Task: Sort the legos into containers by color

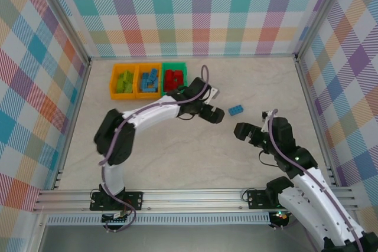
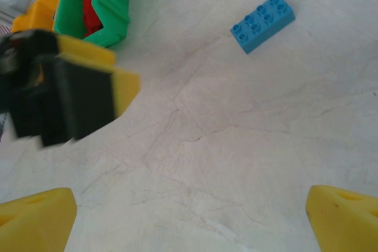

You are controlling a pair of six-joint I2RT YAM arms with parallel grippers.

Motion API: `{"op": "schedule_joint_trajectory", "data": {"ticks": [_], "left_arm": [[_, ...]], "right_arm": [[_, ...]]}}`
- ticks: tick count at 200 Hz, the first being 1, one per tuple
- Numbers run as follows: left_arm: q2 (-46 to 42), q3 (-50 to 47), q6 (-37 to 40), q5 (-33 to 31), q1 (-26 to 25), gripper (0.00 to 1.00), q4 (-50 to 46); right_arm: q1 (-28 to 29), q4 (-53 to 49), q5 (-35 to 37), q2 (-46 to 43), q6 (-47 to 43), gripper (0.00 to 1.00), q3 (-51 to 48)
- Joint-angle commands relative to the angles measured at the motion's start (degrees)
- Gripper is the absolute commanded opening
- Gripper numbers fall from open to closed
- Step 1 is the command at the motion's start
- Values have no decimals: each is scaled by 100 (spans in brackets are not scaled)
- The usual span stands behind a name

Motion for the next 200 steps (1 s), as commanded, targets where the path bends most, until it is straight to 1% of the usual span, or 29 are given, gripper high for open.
{"op": "schedule_joint_trajectory", "data": {"ticks": [1, 29, 50, 70, 95, 109, 118, 129, 136, 138, 142, 148, 153, 165, 170, 175, 187, 200], "left_arm": [[716, 773, 333, 333, -63, 99, 230], [1644, 1759, 681, 426, -107, 99, 190], [2168, 2355, 893, 324, -147, 99, 94], [2590, 2825, 1078, 385, -165, 98, -60], [2957, 3200, 1284, 603, -253, 98, -246], [3059, 3251, 1447, 553, -348, 94, -250], [3109, 3275, 1526, 471, -420, 89, -263], [3185, 3393, 1547, 314, -484, 78, -386], [3235, 3461, 1550, 266, -503, 73, -468], [3247, 3487, 1543, 253, -509, 71, -499], [3265, 3518, 1531, 239, -518, 63, -536], [3280, 3544, 1524, 252, -513, 59, -602], [3295, 3559, 1531, 262, -516, 52, -646], [3291, 3557, 1515, 280, -517, 47, -776], [3291, 3560, 1508, 300, -518, 41, -830], [3281, 3555, 1489, 314, -511, 39, -896], [3215, 3466, 1408, 345, -512, 37, -958], [3043, 3170, 1280, 392, -504, 36, -826]], "right_arm": [[-18, -469, 76, -232, 268, 100, -24], [-22, -762, 153, -258, 88, 100, 179], [-16, -932, 210, -276, 12, 100, 253], [-20, -996, 194, -347, 16, 100, 231], [-17, -1040, 212, -429, 47, 100, 180], [-19, -1032, 221, -432, 43, 100, 166], [-15, -1017, 221, -410, 34, 100, 172], [-18, -981, 205, -372, 29, 100, 175], [-17, -947, 182, -350, 19, 100, 168], [-22, -933, 178, -342, 20, 100, 173], [-18, -915, 162, -327, 21, 100, 168], [-18, -878, 151, -303, 21, 100, 165], [-18, -853, 142, -284, 21, 100, 158], [-13, -803, 86, -255, 29, 100, 154], [-18, -780, 68, -242, 38, 100, 142], [-20, -764, 51, -243, 43, 100, 148], [-18, -742, 29, -224, 47, 100, 135], [-18, -754, 20, -201, 42, 100, 135]]}}
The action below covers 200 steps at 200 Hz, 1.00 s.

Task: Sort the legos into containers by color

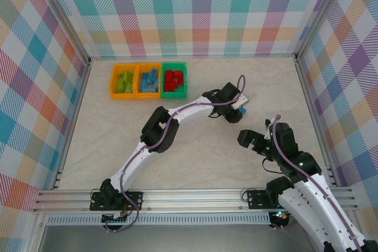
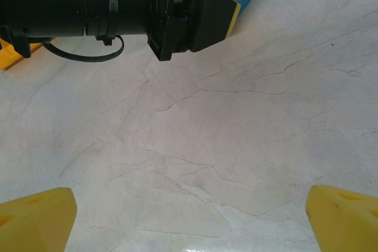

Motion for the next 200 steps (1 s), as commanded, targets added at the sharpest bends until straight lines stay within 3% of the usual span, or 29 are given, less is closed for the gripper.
{"op": "schedule_joint_trajectory", "data": {"ticks": [1, 32, 69, 128, 200], "left_arm": [[-161, -304, -205, 162, -26, 36, -354], [-996, -1287, -646, 429, 49, 32, 318], [-2313, -2614, -1144, 324, 376, 31, 1078], [-4042, -3634, -1610, -1043, 1345, 29, 962], [-4145, -3540, -1698, -2134, 3116, 30, 417]], "right_arm": [[-18, 124, -101, 21, -36, 100, 104], [-18, 86, -102, 26, -18, 100, 151], [-14, 329, -128, 40, -66, 100, 235], [-18, 853, -256, 352, -256, 100, 205], [-18, 694, -378, 240, -359, 100, 190]]}}
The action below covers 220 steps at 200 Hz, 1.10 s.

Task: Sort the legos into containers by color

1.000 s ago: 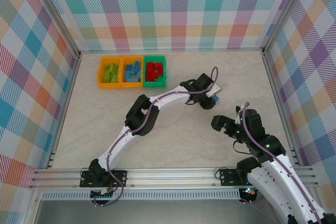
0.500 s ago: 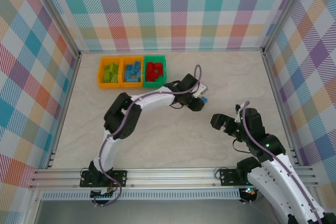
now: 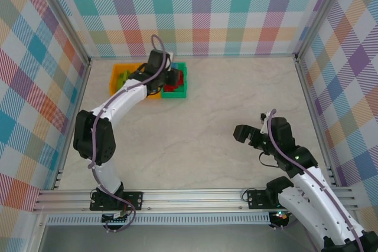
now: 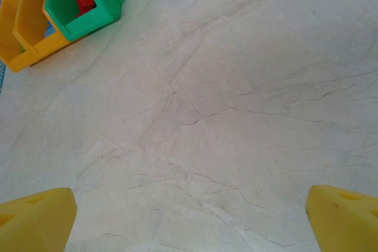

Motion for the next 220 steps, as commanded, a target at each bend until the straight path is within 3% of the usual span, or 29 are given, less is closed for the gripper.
{"op": "schedule_joint_trajectory", "data": {"ticks": [1, 31, 63, 117, 139, 167, 220], "left_arm": [[116, 27, -169, -548, 457, 30, -264], [651, 501, -327, -323, 879, 36, -787], [903, 539, -351, -349, 932, 42, -812], [486, 105, -409, -390, 932, 52, -548], [-199, -431, -542, -40, 923, 53, -268], [-1537, -1780, -686, 269, 884, 55, 400], [-3973, -4369, -443, -801, 853, 76, 1465]], "right_arm": [[-18, -19, -72, -175, -101, 100, 120], [-19, -196, -72, -344, -36, 100, 100], [-18, -340, -76, -359, -80, 100, 156], [-19, -488, -219, 303, -659, 100, 752], [-18, -348, -349, 675, -867, 100, 940], [-18, 0, -254, 1191, -1270, 100, 1073], [-257, 1735, 1807, 1891, -2105, 100, 716]]}}
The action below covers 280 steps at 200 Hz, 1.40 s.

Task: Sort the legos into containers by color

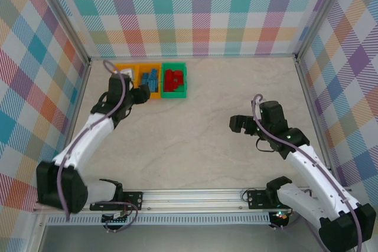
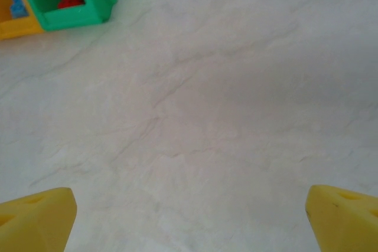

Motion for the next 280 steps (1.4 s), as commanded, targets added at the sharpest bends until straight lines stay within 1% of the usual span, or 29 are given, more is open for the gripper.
{"op": "schedule_joint_trajectory", "data": {"ticks": [1, 29, 42, 66, 74, 77, 92, 98, 110, 124, 140, 147, 149, 154, 163, 172, 176, 181, 186, 190, 195, 199, 203, 222, 236, 248, 254, 269, 280], "left_arm": [[-551, -945, 109, -612, -35, 77, 689], [-728, -1841, 280, -1148, -30, 87, 1252], [-663, -2178, 363, -1350, -30, 89, 1589], [-494, -2640, 794, -1716, -22, 89, 2392], [-412, -2757, 1011, -1807, -14, 90, 2661], [-380, -2797, 1081, -1832, -6, 90, 2787], [-102, -2930, 1274, -1881, 59, 90, 3330], [43, -2958, 1300, -1852, 97, 91, 3545], [421, -3017, 1309, -1662, 181, 91, 4124], [980, -3067, 1310, -1384, 268, 91, 4956], [1331, -2853, 1607, -1084, 286, 91, 5080], [1490, -2813, 1606, -1154, 298, 91, 5203], [1528, -2789, 1571, -1194, 307, 91, 5178], [1638, -2754, 1496, -1208, 366, 90, 5197], [1943, -2770, 1415, -1061, 514, 90, 5565], [1847, -2707, 1295, -710, 671, 90, 5202], [1892, -2781, 1288, -529, 734, 90, 5405], [1946, -2882, 1265, -259, 834, 91, 5591], [2108, -3014, 1258, -66, 923, 93, 6035], [2213, -3066, 1252, -48, 952, 95, 6297], [2134, -2999, 1240, -29, 954, 100, 5942], [2058, -2935, 1228, -11, 953, 100, 5708], [2094, -2977, 1234, -14, 953, 100, 5900], [2121, -2998, 1243, -24, 952, 100, 5961], [2111, -2987, 1241, -24, 953, 100, 5921], [2104, -2986, 1238, -20, 953, 100, 5925], [2093, -2981, 1241, -16, 951, 100, 5892], [2100, -2983, 1238, -21, 947, 100, 5904], [2101, -2989, 1238, -22, 954, 100, 5907]], "right_arm": [[-223, 1280, 1247, 299, -636, 100, -193], [-678, 3166, 2406, 859, -1392, 100, -751], [-1059, 4212, 2483, 1268, -1806, 100, -1071], [-1807, 5173, 1722, 2251, -1928, 100, -1275], [-1940, 5613, 1388, 2601, -1966, 99, -1358], [-1976, 5515, 1258, 2701, -2002, 100, -1319], [-2059, 5865, 1013, 3342, -2193, 100, -1249], [-2054, 5493, 952, 3368, -2163, 100, -1093], [-2059, 5600, 807, 3353, -2212, 100, -1132], [-2066, 6029, 499, 3116, -2298, 100, -1464], [-2074, 6483, -43, 2729, -2438, 100, -1956], [-2174, 7129, -462, 2669, -2095, 100, -2190], [-2224, 7348, -749, 2705, -1989, 100, -2307], [-2213, 8191, -1271, 2907, -2197, 100, -2573], [-2057, 8834, -991, 3433, -2309, 100, -2677], [-2019, 9362, -780, 3989, -2269, 100, -2605], [-2031, 9149, -614, 4001, -2180, 100, -2468], [-2111, 8126, -510, 3779, -2059, 100, -2217], [-2202, 7651, -600, 3763, -1942, 100, -1935], [-2216, 7935, -618, 3831, -1946, 100, -1975], [-2207, 8225, -504, 3861, -1910, 100, -2116], [-2206, 8147, -241, 3820, -1816, 100, -2124], [-2200, 8103, -28, 3795, -1740, 100, -2123], [-2132, 8258, 362, 3791, -1695, 100, -2199], [-2117, 8983, 395, 3778, -1687, 100, -2569], [-2123, 9871, 639, 3844, -1584, 100, -2993], [-2155, 10093, 547, 3891, -1582, 100, -3110], [-2161, 9713, 396, 3841, -1654, 100, -2965], [-2155, 8782, -207, 3817, -1905, 100, -2532]]}}
